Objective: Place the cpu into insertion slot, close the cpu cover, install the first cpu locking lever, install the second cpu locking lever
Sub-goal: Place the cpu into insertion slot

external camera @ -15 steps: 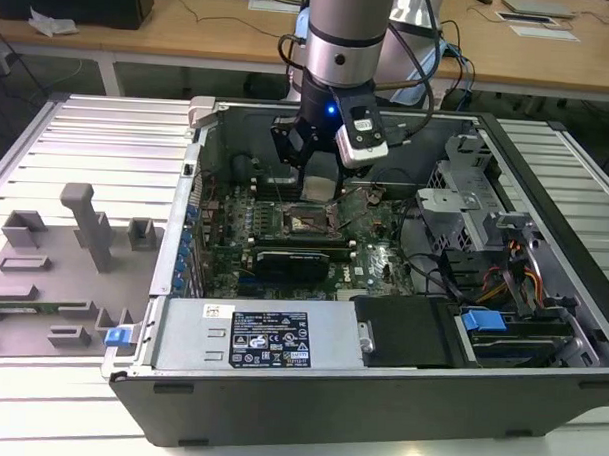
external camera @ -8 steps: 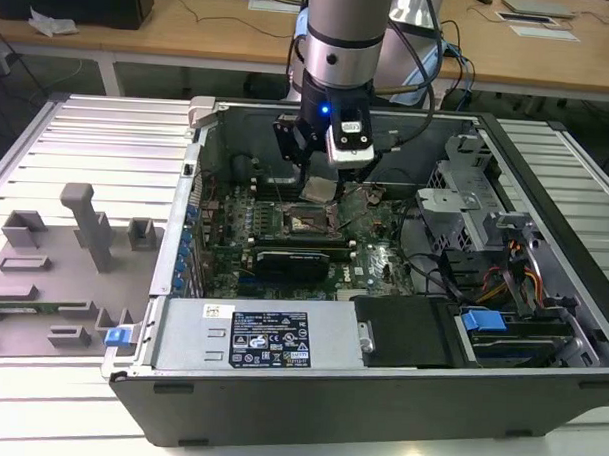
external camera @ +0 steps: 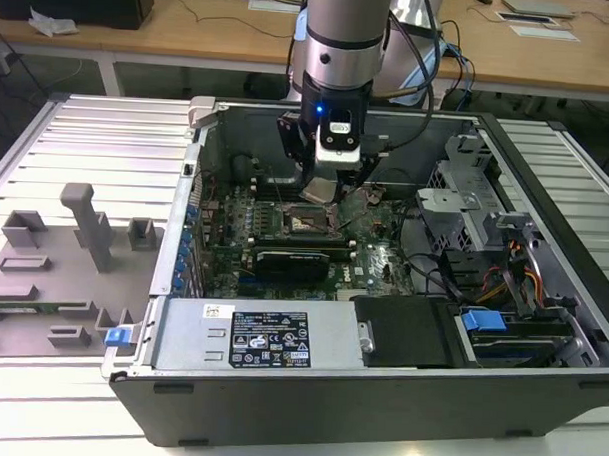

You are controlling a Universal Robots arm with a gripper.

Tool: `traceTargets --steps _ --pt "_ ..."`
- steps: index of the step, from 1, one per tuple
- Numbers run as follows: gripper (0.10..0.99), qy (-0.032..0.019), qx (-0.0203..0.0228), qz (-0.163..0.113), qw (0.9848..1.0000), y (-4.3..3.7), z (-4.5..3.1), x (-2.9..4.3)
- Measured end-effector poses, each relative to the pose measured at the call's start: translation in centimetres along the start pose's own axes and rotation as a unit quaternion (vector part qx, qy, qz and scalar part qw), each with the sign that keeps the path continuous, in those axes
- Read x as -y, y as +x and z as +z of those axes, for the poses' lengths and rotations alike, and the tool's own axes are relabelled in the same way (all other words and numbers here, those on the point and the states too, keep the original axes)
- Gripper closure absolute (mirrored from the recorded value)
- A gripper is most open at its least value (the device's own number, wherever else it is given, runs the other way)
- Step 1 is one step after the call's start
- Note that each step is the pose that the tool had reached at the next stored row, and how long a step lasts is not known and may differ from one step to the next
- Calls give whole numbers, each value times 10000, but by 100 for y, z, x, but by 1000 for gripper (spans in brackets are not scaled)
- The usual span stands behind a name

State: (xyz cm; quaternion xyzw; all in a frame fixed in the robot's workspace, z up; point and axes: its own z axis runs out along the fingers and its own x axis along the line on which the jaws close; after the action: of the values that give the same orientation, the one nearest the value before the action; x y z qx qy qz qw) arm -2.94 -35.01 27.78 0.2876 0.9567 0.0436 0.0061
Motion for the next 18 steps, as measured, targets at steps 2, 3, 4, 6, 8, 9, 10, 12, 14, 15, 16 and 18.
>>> traceTargets --steps 2,3,4,6,8,9,10,12,14,15,16,18 --pt "545 -2 16 181 9998 0 3 1" --pt "545 -4 27 312 9995 0 5 1" --pt "545 -7 43 489 9988 0 8 1" --pt "545 -8 57 648 9979 0 11 1" --pt "545 -11 73 830 9965 0 14 1" --pt "545 -13 83 946 9955 0 16 1" --pt "545 -14 93 1062 9943 0 17 2" --pt "545 -18 116 1327 9911 0 22 2" --pt "545 -21 134 1537 9880 0 25 2" --pt "545 -22 140 1607 9869 0 26 2" --pt "545 -24 153 1754 9844 0 28 3" --pt "545 -27 170 1949 9807 0 31 3"
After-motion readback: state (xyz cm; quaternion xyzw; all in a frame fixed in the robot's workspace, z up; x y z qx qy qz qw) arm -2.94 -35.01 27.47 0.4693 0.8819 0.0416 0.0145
